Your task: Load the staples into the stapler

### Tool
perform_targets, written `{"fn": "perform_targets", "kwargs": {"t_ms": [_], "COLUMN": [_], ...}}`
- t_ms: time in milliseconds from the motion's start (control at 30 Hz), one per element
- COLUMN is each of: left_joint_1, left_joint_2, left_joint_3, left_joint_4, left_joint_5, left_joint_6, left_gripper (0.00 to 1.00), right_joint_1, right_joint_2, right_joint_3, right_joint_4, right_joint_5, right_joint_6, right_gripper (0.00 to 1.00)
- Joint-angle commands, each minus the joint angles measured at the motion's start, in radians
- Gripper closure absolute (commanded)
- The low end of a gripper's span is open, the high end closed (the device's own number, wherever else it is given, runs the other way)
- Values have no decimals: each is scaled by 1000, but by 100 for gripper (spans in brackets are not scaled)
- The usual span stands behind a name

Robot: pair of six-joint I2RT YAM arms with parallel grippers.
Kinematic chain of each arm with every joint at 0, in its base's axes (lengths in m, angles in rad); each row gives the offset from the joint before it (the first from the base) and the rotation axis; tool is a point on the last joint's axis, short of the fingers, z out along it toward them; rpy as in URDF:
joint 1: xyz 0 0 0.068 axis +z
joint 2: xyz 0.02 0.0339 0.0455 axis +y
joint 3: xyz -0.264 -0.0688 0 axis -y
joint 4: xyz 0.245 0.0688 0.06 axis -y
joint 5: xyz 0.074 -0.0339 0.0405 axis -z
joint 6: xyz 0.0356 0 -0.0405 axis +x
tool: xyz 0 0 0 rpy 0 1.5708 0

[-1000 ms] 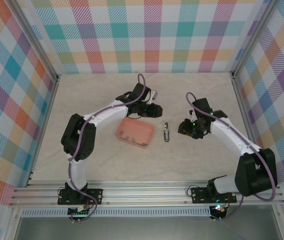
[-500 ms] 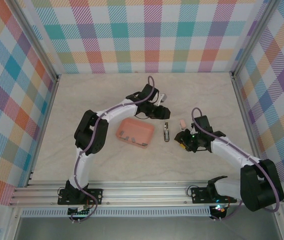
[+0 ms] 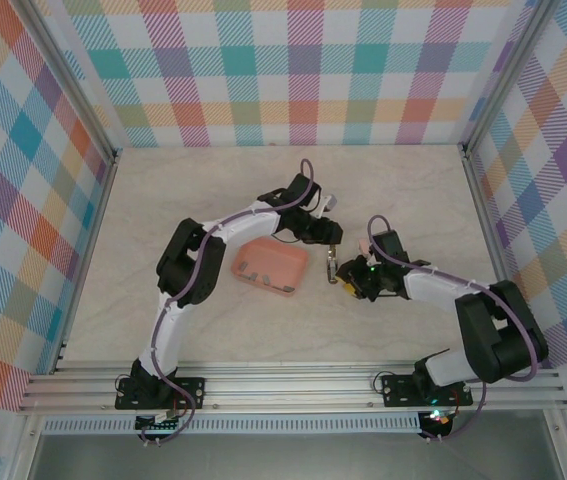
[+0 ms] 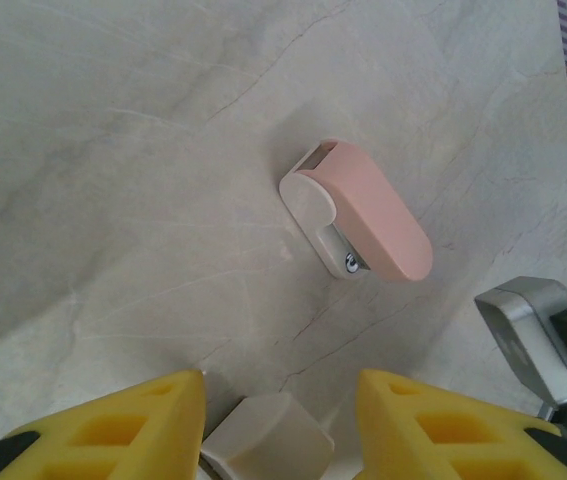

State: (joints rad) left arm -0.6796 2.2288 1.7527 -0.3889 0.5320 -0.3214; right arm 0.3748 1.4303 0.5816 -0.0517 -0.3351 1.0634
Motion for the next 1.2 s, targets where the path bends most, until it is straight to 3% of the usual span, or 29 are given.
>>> {"fn": "perform_targets", "kwargs": {"t_ms": [0,433,1167], "left_joint_1": [-12,-17,-18], "left_joint_2": [11,11,-41], "left_joint_3": [33,13,-60], "left_joint_4": [17,64,81], "left_joint_5": [34,99,154], "left_joint_6": [20,19,28], "left_gripper": [57,57,59], "right_joint_1": [9,9,9], "right_joint_2": [22,103,119], "right_joint_3": [-8,11,22], "right_joint_4": [60,101,23], "right_joint_5": [-22,-32,20], "right_joint_6": [27,29,-15], "right_gripper": [65,67,73]}}
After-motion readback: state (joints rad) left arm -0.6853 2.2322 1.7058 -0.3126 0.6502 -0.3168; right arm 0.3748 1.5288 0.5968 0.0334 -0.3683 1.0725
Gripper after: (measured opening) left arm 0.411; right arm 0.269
